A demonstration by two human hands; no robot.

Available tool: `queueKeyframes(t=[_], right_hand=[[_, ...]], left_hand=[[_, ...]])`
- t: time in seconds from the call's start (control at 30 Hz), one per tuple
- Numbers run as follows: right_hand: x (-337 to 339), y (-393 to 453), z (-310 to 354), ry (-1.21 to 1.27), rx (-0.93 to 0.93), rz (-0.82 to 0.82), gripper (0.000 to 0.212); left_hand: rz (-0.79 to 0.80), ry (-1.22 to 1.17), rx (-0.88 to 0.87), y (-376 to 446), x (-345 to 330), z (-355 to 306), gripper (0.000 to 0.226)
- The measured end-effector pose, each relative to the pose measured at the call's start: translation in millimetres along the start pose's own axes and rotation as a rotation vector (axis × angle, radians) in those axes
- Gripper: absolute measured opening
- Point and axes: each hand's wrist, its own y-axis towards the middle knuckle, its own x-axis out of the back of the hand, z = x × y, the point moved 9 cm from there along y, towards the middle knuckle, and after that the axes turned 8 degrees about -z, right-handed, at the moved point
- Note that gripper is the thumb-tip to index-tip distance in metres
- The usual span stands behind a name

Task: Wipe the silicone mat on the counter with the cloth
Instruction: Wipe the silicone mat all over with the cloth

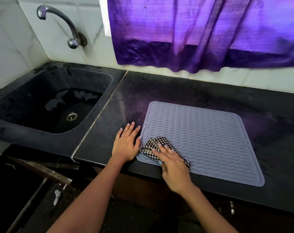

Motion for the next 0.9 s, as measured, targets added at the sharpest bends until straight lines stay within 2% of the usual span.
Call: queueKeyframes(t=[0.1,0.17,0.23,0.3,0.4,0.47,0.53,0.63,0.77,0.83,0.87,0.9], right_hand=[[10.6,11.0,-17.2,0.417,-0.237,0.153,0.047],[25.9,18.7,-28.5,0.865,-0.492,0.082,0.044],[37.4,21.2,-38.8,1.036,-0.596,-0.037,0.045],[44.4,20.1,-23.7,0.866,-0.448,-0.017,0.048],[16.5,4.5,5.3,0.381,-0.085,0.073,0.06],[-2.9,-10.7,17.2,0.049,0.146,0.034,0.065],[-10.5,-17.9,18.7,-0.045,0.202,0.013,0.069],[-9.9,-15.9,15.5,-0.046,0.184,-0.034,0.068],[-2.5,-6.1,15.3,0.079,0.156,-0.029,0.056],[2.7,4.8,1.3,0.316,-0.032,0.038,0.053],[8.1,10.8,-8.9,0.533,-0.197,0.03,0.052],[15.5,16.6,-20.7,0.792,-0.38,-0.044,0.049]], left_hand=[[0.003,-0.001,0.0,1.0,0.2,-0.4,0.076],[0.002,-0.007,-0.002,0.7,1.0,-0.9,0.076],[-0.004,-0.014,0.003,-0.1,2.0,-0.8,0.076],[-0.003,-0.016,0.006,-0.4,2.8,-1.3,0.076],[0.008,-0.019,0.006,0.2,2.0,-0.7,0.077],[0.001,-0.016,0.01,0.5,2.4,-0.8,0.077],[-0.004,-0.005,0.008,1.1,2.8,-1.2,0.076],[0.0,0.006,-0.001,0.9,1.0,-1.5,0.075],[-0.006,0.01,0.001,1.7,-0.3,-0.4,0.074],[0.004,0.006,0.004,1.0,-0.9,-0.1,0.075],[0.011,0.004,0.003,0.5,-1.0,0.2,0.075],[0.013,0.002,0.004,0.4,-0.7,0.2,0.075]])
